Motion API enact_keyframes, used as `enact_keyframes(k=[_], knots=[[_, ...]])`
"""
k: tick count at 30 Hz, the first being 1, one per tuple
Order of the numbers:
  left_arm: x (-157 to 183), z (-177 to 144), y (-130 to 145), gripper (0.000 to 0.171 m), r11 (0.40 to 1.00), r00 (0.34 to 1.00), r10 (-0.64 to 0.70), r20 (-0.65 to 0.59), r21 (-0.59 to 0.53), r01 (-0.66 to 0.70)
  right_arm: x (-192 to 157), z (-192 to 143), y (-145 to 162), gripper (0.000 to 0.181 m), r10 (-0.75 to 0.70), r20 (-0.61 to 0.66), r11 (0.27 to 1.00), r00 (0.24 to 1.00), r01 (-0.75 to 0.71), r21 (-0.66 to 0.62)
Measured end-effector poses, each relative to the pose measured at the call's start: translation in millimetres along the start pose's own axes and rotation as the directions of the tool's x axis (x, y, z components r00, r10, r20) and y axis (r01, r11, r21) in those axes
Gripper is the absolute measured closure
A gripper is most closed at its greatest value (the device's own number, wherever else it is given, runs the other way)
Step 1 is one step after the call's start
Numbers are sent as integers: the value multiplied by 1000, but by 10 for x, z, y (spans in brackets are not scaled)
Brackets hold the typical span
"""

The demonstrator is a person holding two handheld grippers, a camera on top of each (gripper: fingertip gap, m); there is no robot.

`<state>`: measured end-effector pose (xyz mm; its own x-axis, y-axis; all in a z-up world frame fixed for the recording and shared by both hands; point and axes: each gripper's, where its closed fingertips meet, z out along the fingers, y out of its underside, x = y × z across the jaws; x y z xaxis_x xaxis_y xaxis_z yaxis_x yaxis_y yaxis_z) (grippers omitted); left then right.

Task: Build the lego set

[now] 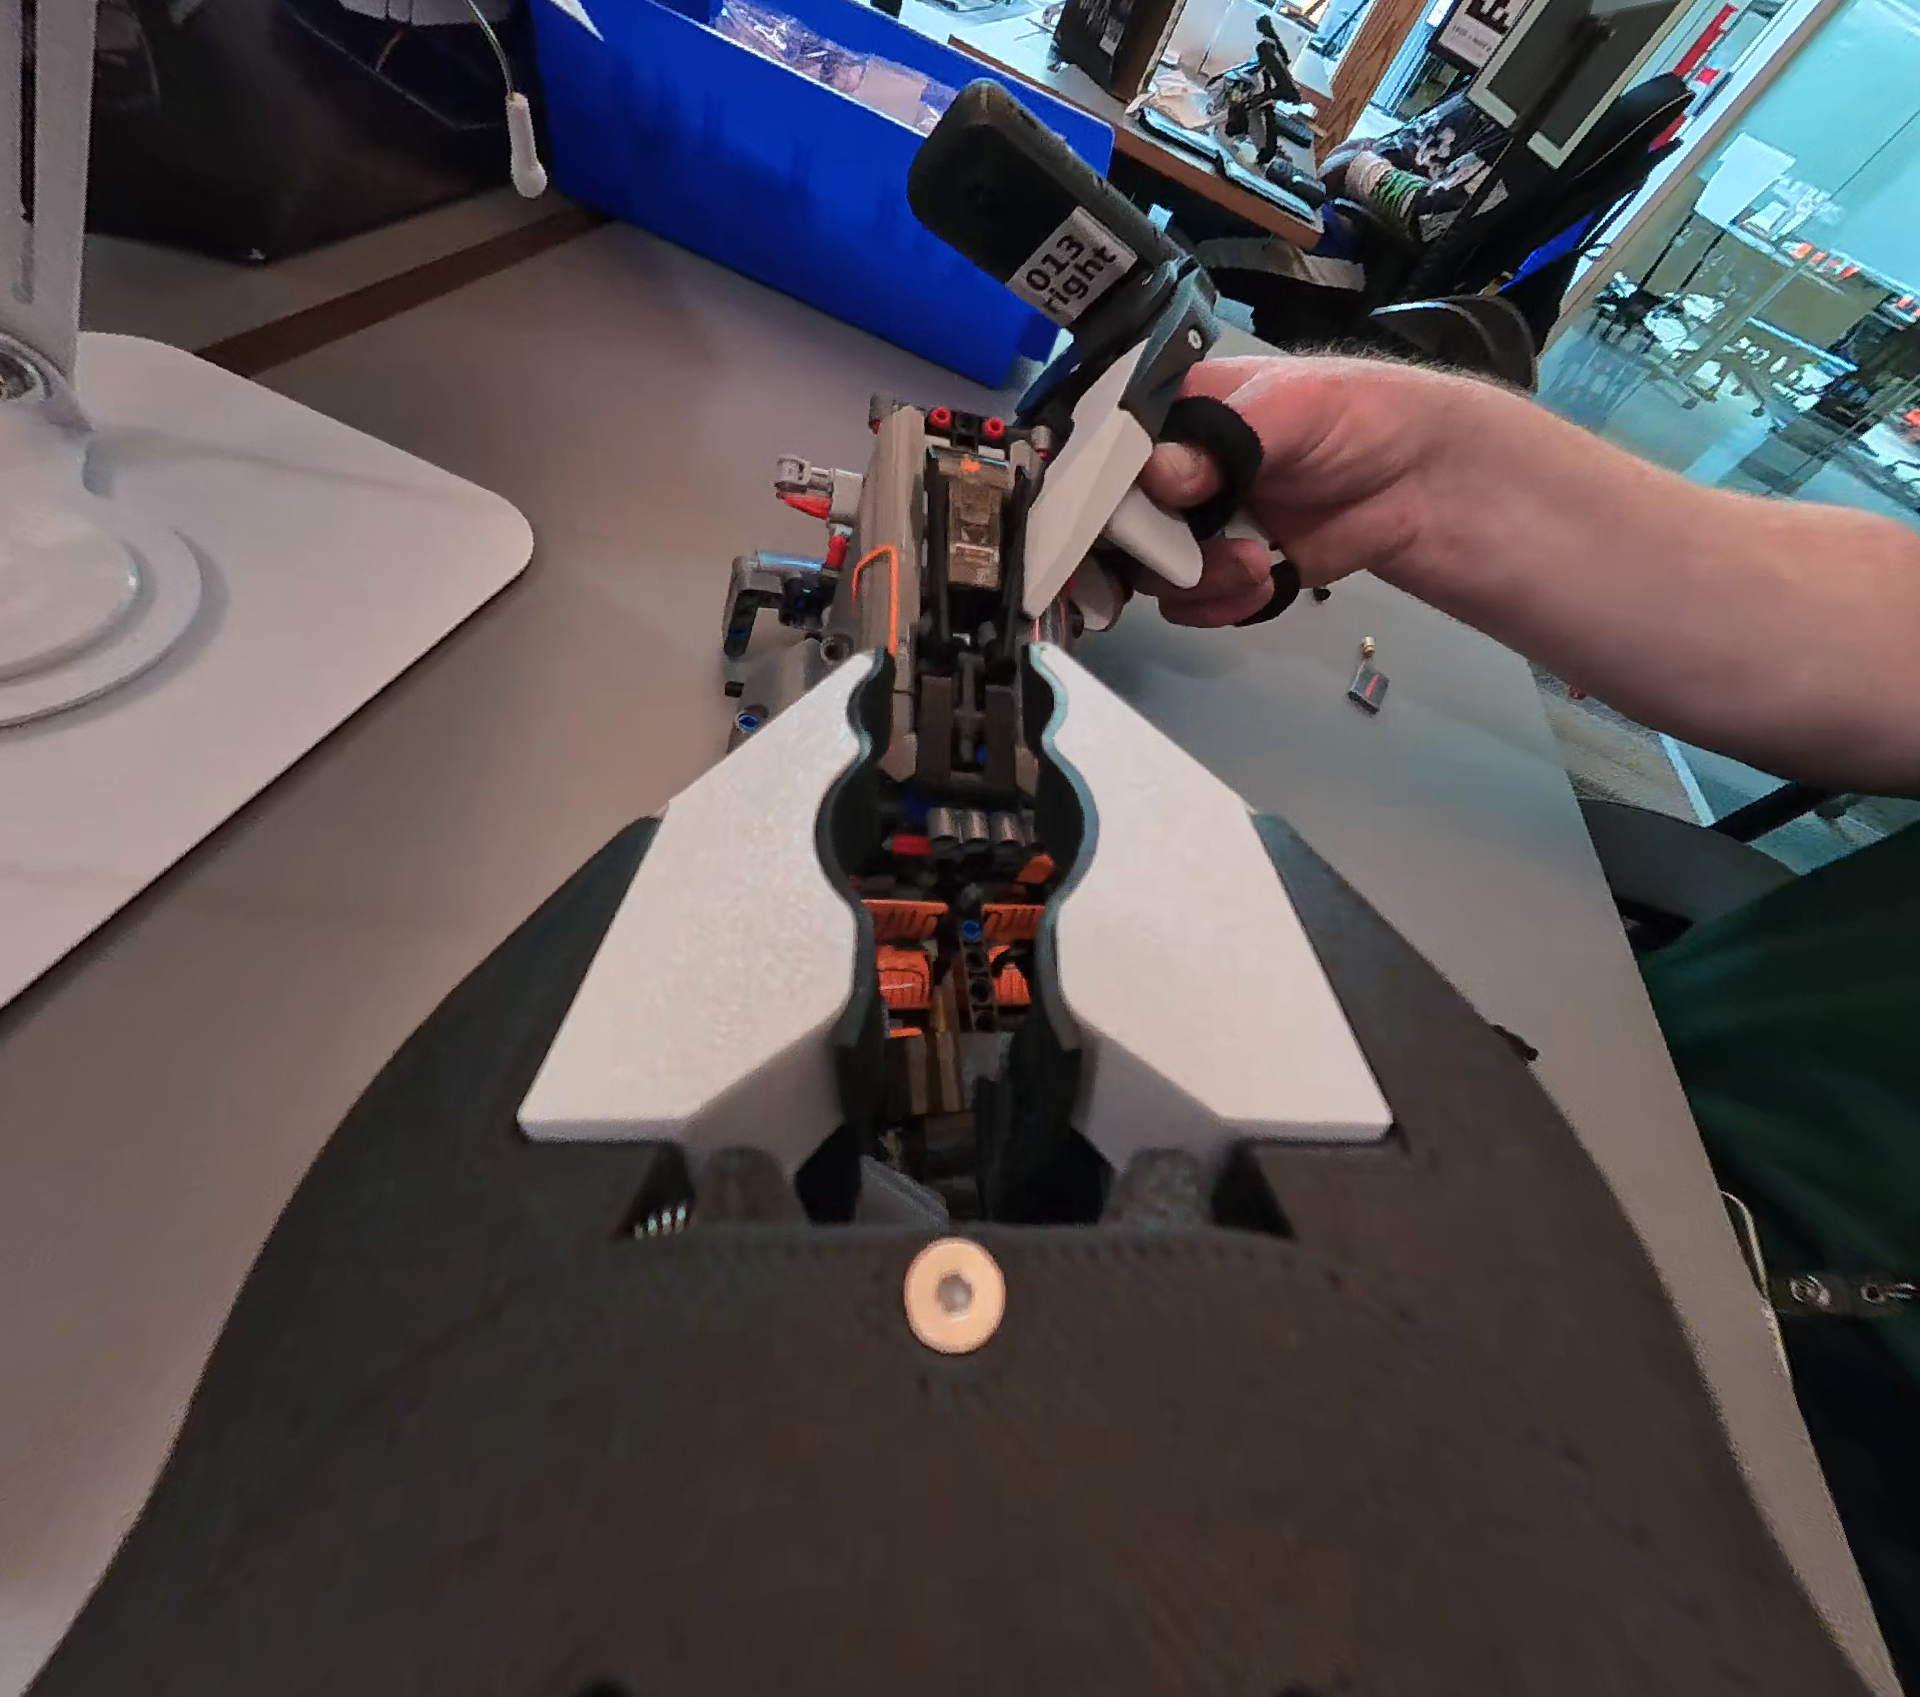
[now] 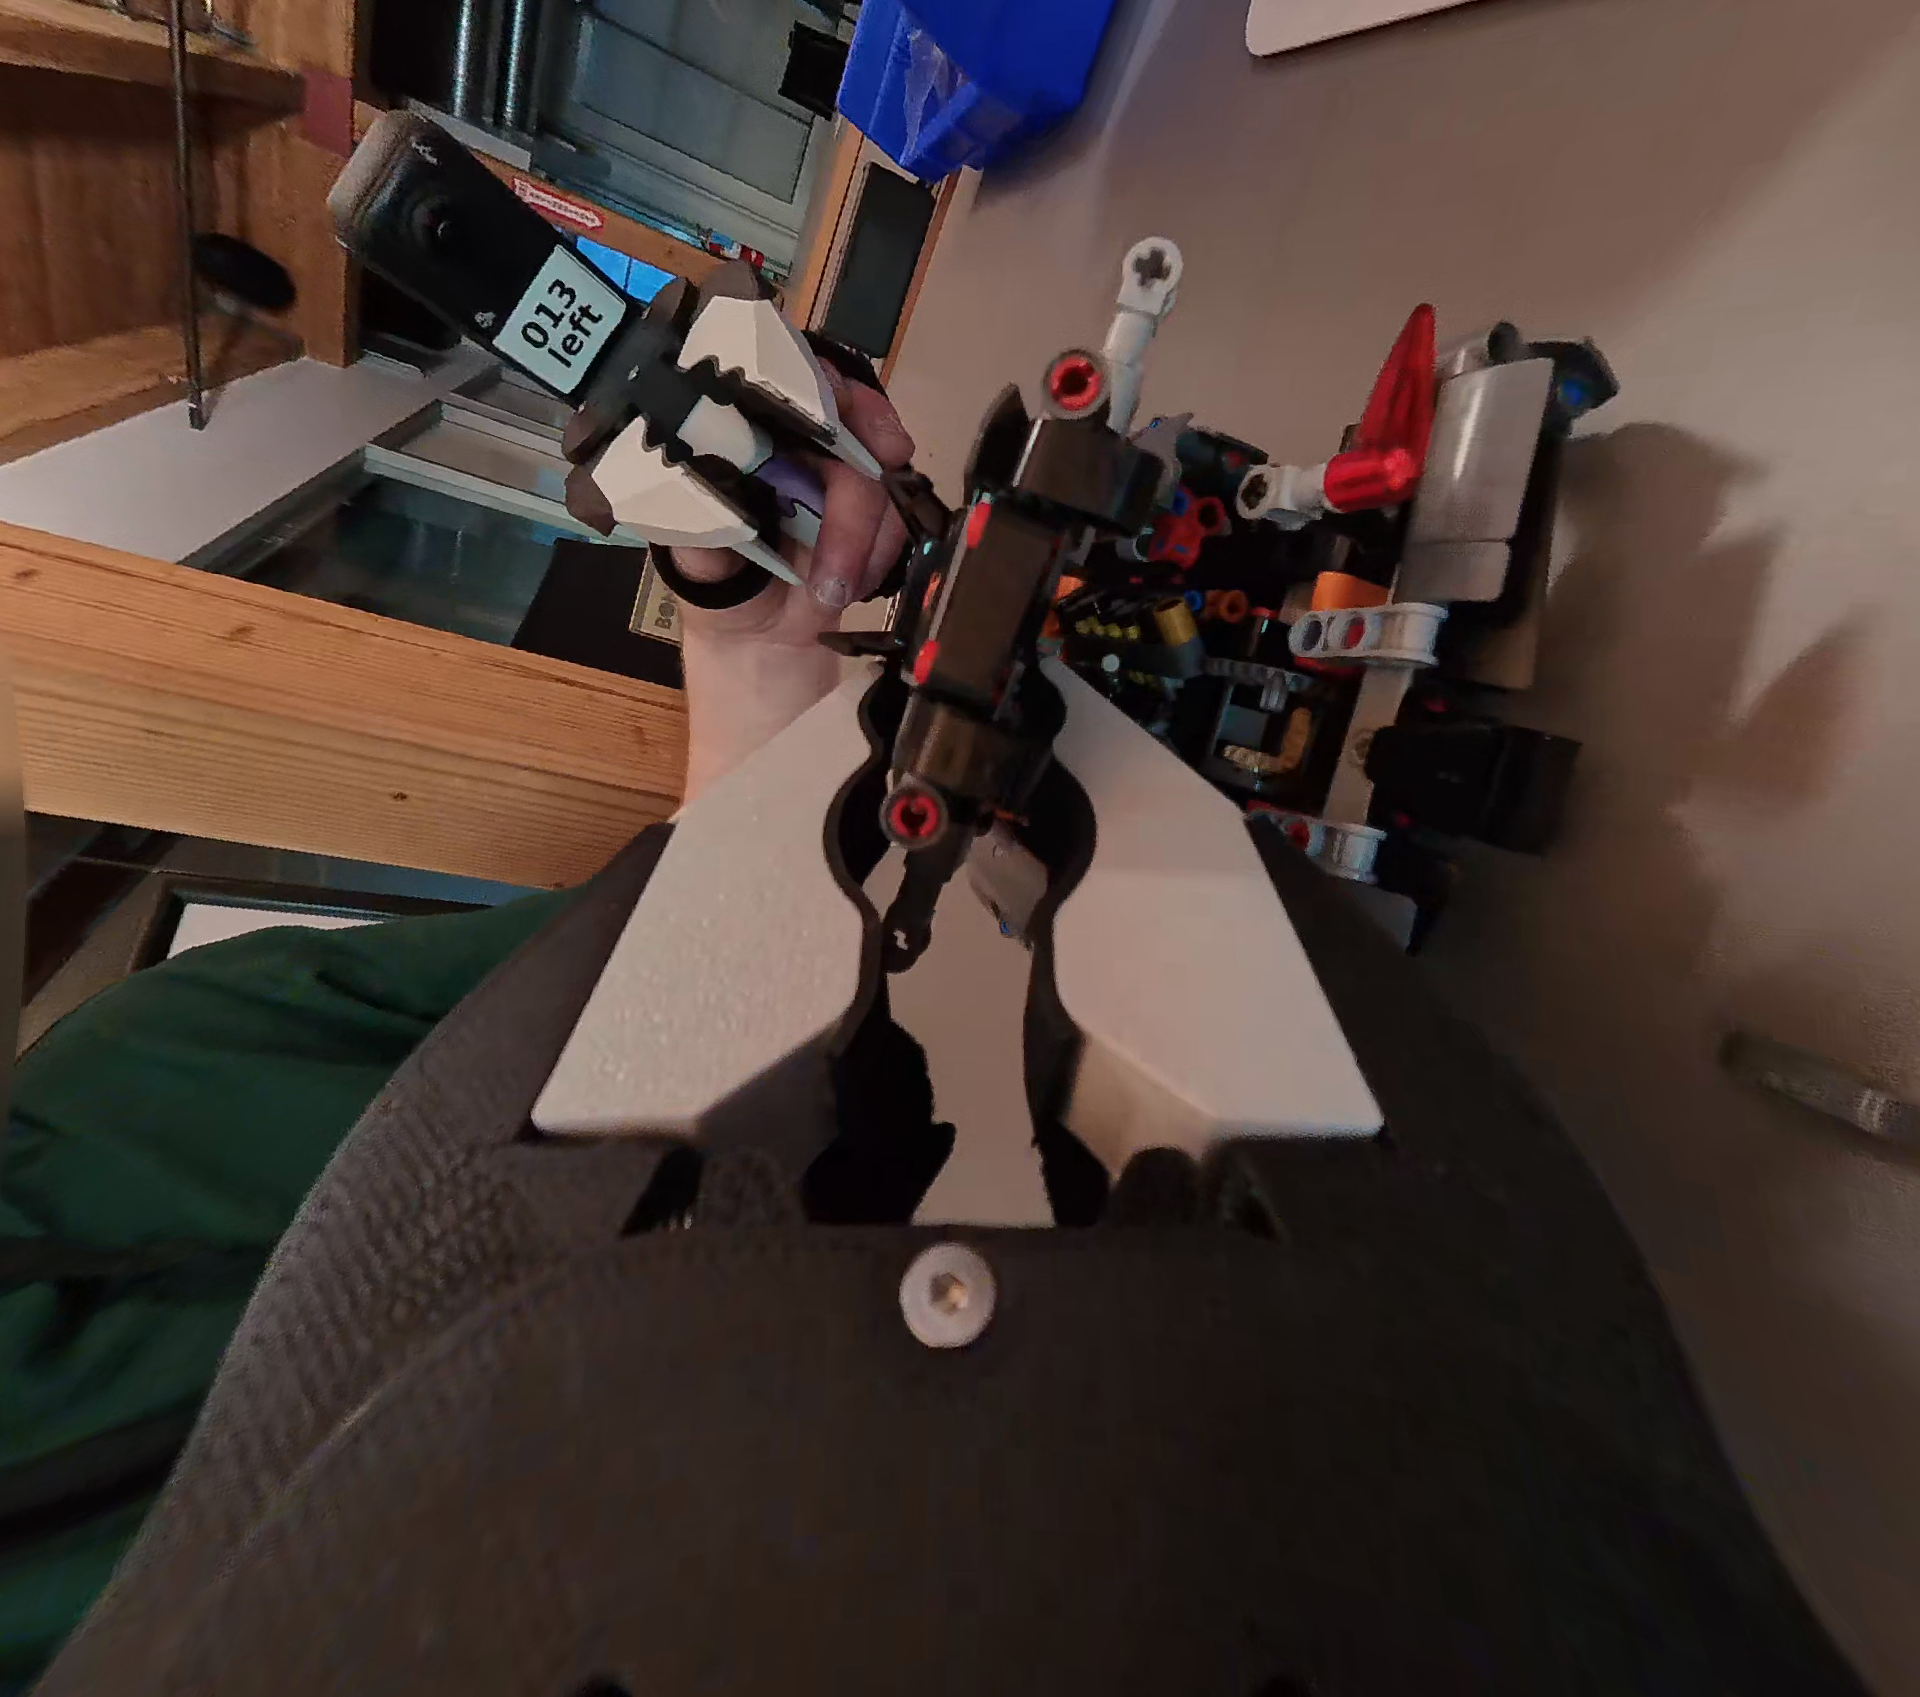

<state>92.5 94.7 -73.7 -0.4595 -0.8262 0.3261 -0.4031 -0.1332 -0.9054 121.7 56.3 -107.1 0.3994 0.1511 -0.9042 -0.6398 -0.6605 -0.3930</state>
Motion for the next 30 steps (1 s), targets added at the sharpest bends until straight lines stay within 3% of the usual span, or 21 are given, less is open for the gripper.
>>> enact_keyframes(k=[8, 18, 24, 30], knots=[[-24, 69, 64, 148, 998, 998, 30, 52, -59, -27, 46, 16, 56, 161, -9, -53, 998, 999, 6, -56], [-8, 323, 388, 143, 926, 954, 261, 144, -315, -206, 48, -9, 88, 142, -38, -127, 994, 991, 25, -106], [11, 350, 395, 147, 913, 942, 300, 154, -334, -236, 34, -161, 44, 124, -90, -195, 989, 977, 64, -136], [7, 356, 398, 149, 905, 933, 321, 161, -344, -251, 6, -471, -152, 131, -155, -239, 987, 959, 140, -77]])
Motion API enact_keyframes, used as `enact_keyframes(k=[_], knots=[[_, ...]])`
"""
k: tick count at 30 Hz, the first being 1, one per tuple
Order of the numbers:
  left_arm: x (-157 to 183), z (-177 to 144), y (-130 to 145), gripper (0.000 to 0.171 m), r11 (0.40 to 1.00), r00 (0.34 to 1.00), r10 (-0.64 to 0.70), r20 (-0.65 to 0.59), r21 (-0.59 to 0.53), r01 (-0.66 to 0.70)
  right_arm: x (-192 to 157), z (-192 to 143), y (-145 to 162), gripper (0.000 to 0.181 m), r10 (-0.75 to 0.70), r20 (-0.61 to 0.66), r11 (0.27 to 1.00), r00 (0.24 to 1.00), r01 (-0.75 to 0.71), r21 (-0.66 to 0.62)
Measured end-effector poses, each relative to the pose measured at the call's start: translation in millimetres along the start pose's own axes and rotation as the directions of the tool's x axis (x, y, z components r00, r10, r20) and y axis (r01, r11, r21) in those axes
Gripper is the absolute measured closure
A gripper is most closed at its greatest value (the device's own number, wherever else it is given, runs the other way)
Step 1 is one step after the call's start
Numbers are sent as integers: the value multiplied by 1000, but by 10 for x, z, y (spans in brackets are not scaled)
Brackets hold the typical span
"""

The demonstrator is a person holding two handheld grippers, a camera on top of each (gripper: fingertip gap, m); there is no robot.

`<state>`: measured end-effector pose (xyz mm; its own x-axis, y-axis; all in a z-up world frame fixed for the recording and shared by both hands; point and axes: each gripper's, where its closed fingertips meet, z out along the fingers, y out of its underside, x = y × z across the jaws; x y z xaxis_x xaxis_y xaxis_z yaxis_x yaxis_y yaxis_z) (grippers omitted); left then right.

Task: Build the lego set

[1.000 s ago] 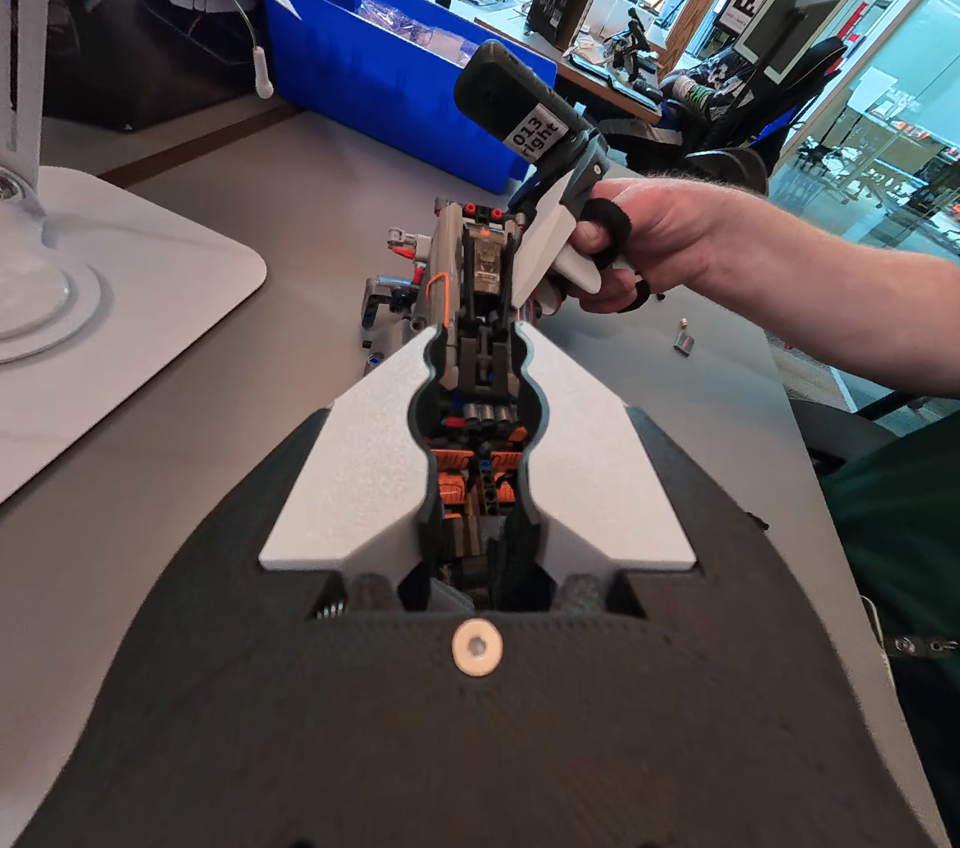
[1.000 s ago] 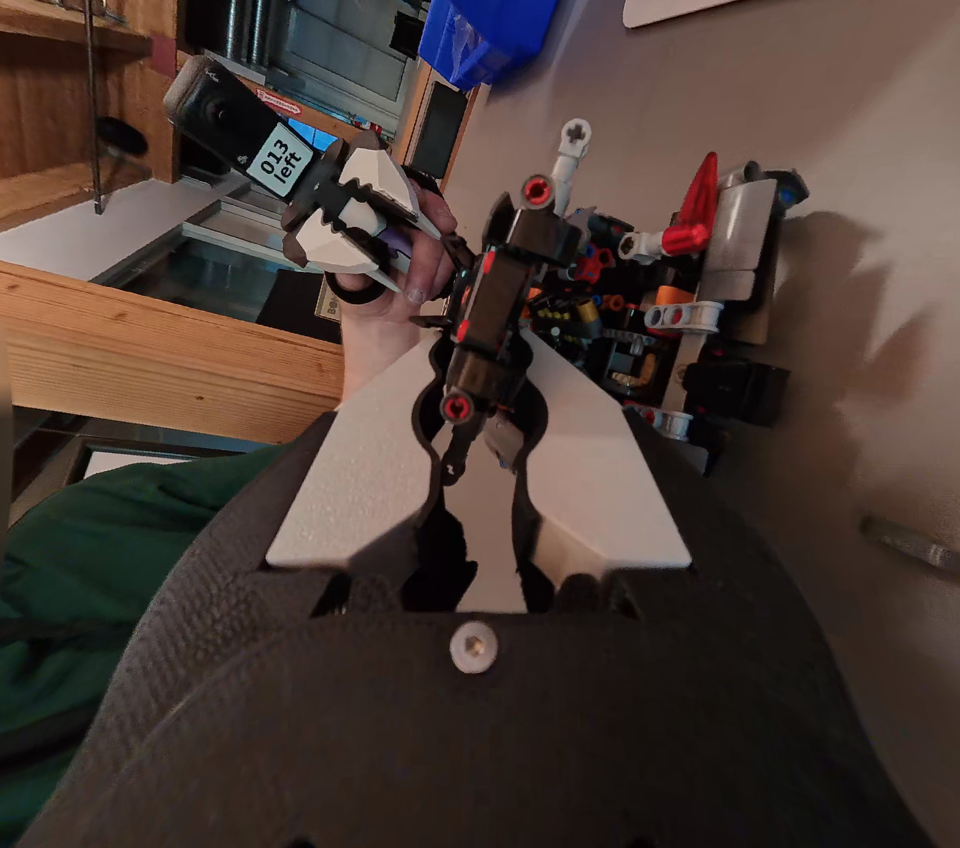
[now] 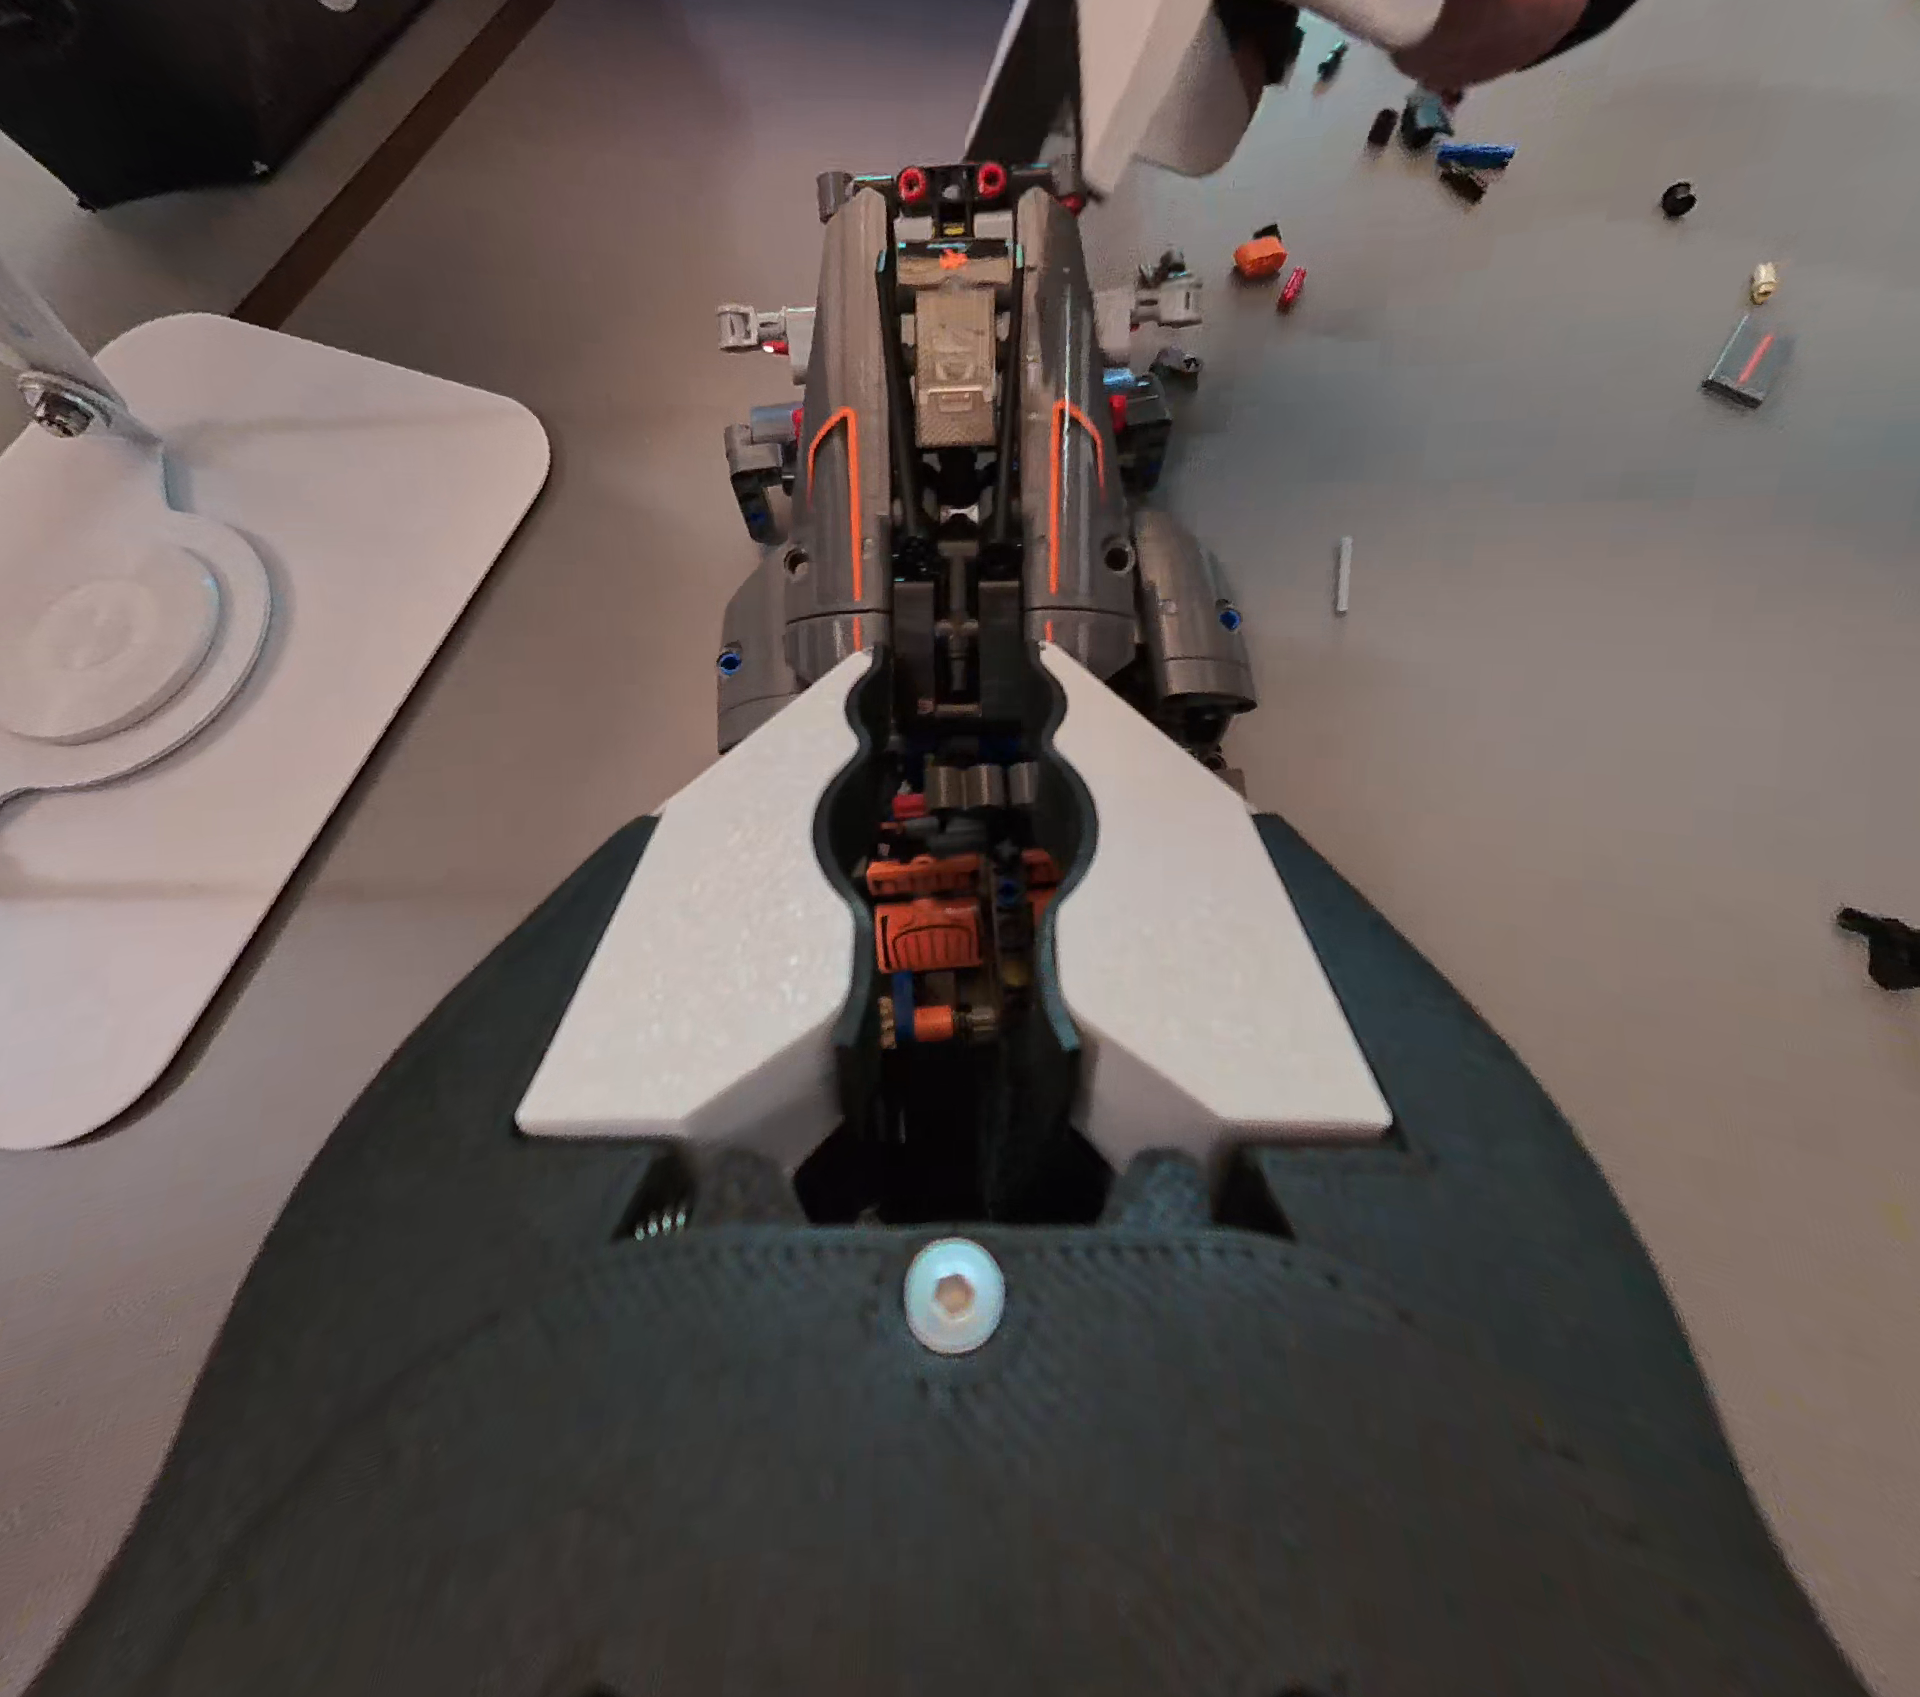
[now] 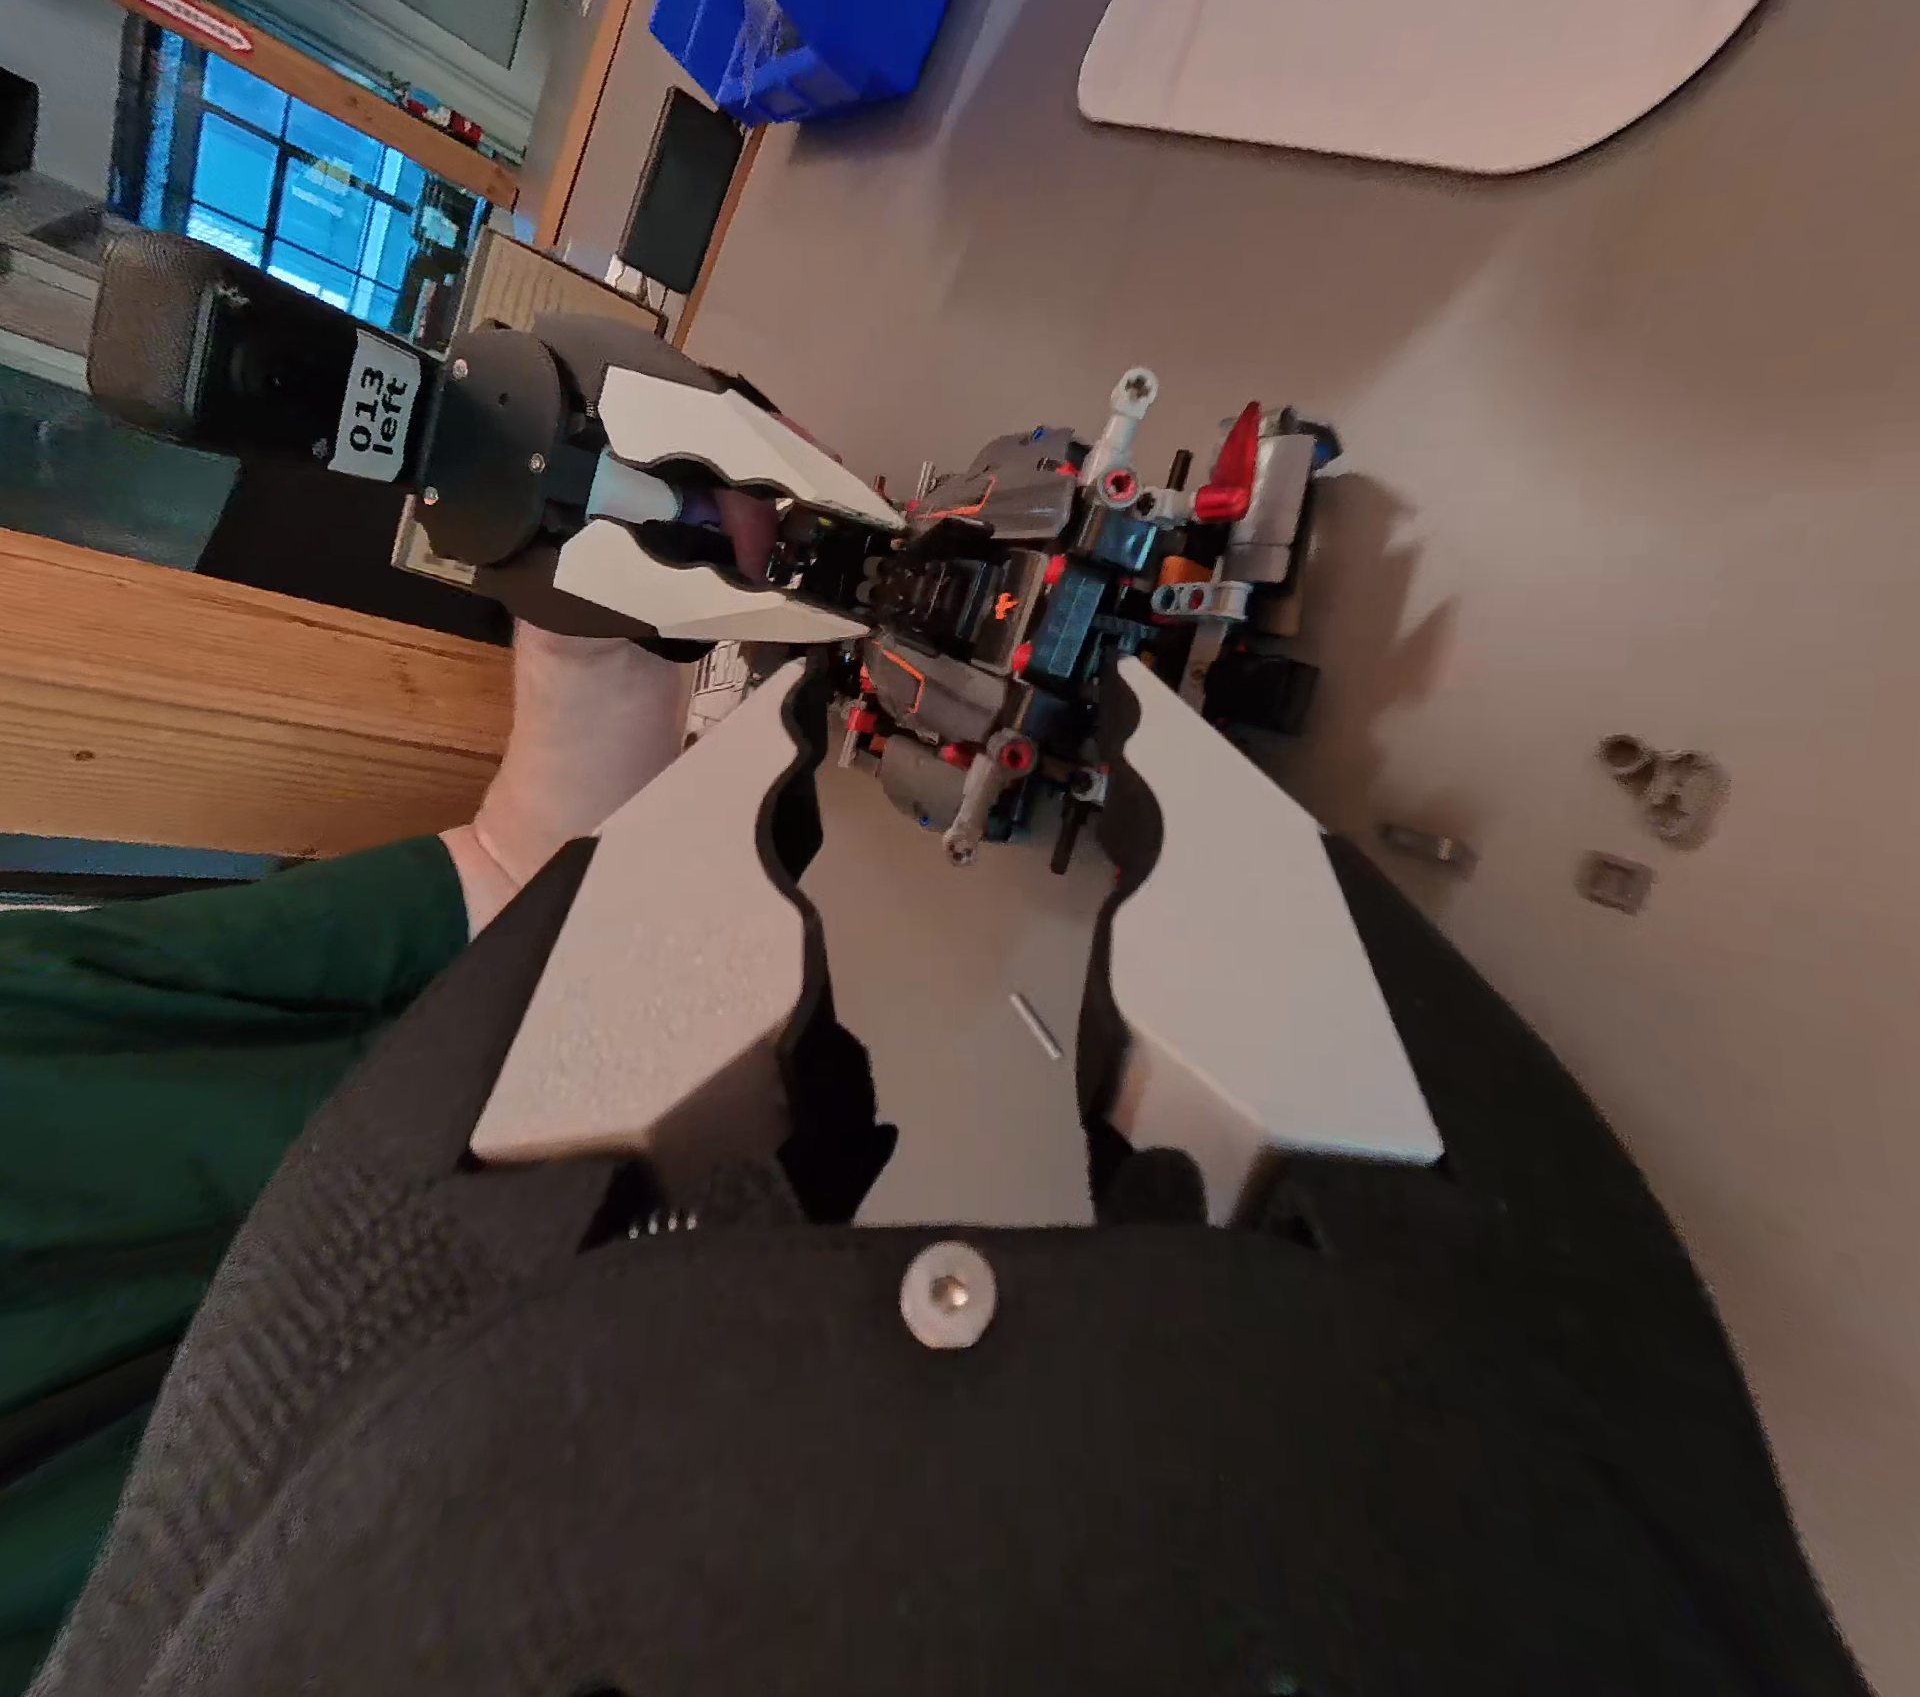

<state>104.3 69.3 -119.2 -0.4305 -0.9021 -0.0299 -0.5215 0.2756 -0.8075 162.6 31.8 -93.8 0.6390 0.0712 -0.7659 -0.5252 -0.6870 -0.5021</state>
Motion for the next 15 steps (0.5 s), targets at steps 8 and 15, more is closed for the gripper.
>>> enact_keyframes(k=[8, 15], knots=[[-3, 0, 4, 150, 1000, 1000, -8, -4, 0, 8, 80, -29, -35, 144, -39, -57, 999, 998, 39, 13], [31, -10, -8, 148, 1000, 1000, 3, -16, -2, -3, 105, -110, 49, 141, -162, -181, 985, 970, 170, 28]])
